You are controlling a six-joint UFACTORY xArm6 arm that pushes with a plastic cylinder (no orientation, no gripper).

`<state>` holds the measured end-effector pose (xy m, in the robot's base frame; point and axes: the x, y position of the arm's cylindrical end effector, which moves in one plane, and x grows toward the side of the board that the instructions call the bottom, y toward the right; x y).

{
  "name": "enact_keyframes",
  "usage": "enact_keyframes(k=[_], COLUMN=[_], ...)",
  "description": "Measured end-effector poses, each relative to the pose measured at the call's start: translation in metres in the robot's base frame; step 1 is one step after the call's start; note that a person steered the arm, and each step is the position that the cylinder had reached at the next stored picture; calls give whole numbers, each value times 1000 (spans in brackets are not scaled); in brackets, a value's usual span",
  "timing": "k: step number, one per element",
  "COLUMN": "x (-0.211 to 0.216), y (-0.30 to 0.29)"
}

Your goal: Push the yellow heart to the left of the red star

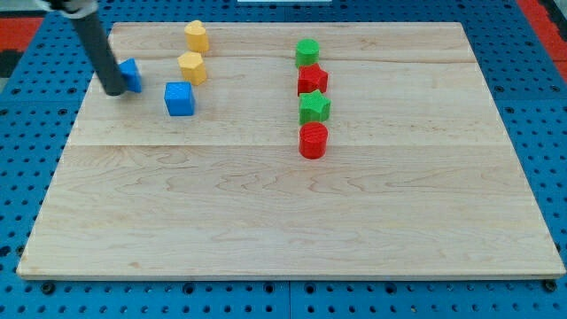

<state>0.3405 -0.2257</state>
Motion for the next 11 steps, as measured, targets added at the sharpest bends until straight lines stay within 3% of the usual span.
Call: enact_keyframes(k=[1, 2, 3, 4, 7, 9, 10, 11], x=[-55, -62, -55, -81, -85, -136, -133, -74], y=[-7, 27, -21, -23, -22, 20, 125, 201])
